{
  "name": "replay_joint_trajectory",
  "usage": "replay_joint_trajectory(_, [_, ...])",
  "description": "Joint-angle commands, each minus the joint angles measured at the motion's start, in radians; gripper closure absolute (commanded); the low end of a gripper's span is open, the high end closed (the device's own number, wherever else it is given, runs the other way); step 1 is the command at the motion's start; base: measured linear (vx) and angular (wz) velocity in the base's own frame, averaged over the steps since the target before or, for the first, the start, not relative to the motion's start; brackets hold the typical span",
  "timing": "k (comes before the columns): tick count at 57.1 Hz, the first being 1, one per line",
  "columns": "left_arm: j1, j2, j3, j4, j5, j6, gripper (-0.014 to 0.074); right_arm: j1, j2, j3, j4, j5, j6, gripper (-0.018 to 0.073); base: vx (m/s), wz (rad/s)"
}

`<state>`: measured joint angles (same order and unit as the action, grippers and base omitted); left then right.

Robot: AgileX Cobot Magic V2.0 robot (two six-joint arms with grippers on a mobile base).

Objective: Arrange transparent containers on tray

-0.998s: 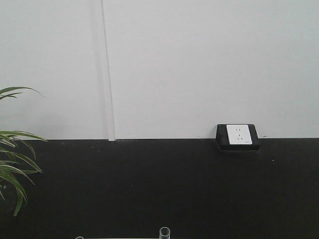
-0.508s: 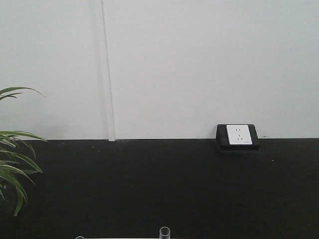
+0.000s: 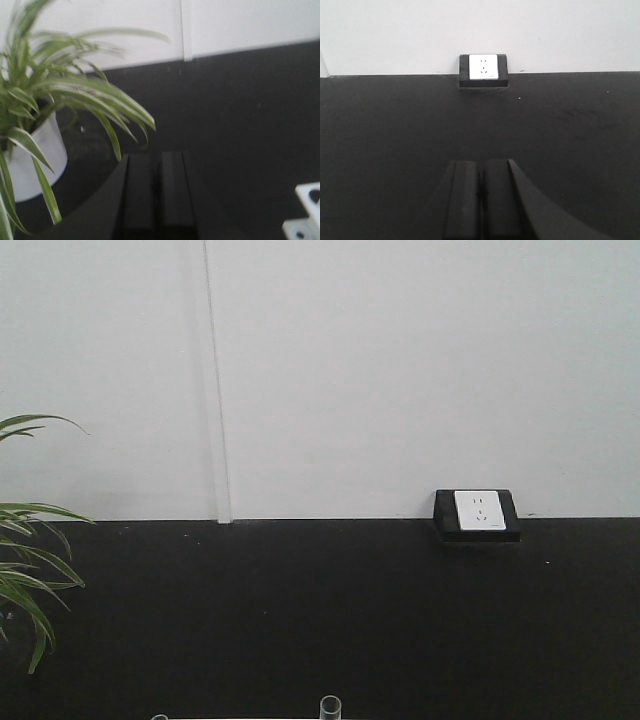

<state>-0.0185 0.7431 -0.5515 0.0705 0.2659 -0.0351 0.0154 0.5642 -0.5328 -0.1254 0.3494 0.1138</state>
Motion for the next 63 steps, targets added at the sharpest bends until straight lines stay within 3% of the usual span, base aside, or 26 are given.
replay_joint_trajectory(1, [-0.002,0.064,-0.03,-0.002,-0.076,0.013,0.0298,-0.005,0.006,-0.036,-0.003,-0.076,-0.005,0.029,0.0,0.0])
replay_joint_trajectory(13, [-0.002,0.182,-0.03,-0.002,-0.126,0.002,0.0106,-0.005,0.006,-0.036,-0.003,-0.077,-0.009,0.0144,0.0,0.0])
replay_joint_trajectory(21, [-0.002,0.251,-0.03,-0.054,-0.187,-0.053,0.0091,-0.005,0.006,-0.036,0.002,-0.077,-0.009,0.013,0.0,0.0])
replay_joint_trajectory(31, [-0.011,0.303,-0.024,-0.107,-0.188,-0.045,0.0106,-0.005,0.006,-0.036,0.02,-0.077,-0.009,0.013,0.0,0.0])
replay_joint_trajectory(37, [-0.06,0.309,0.03,-0.107,-0.266,-0.051,0.0121,-0.005,0.006,-0.036,0.02,-0.076,-0.009,0.013,0.0,0.0])
replay_joint_trajectory(50, [-0.233,0.302,0.201,-0.097,-0.616,-0.144,0.0136,-0.005,0.006,-0.036,0.02,-0.076,-0.009,0.013,0.0,0.0])
replay_joint_trajectory(57, [-0.303,0.309,0.25,-0.092,-0.671,-0.147,0.0136,-0.005,0.006,-0.036,0.019,-0.076,-0.009,0.013,0.0,0.0])
replay_joint_trajectory(63, [-0.341,0.327,0.267,-0.031,-0.681,-0.147,0.0136,-0.005,0.006,-0.036,0.019,-0.076,-0.01,0.013,0.0,0.0])
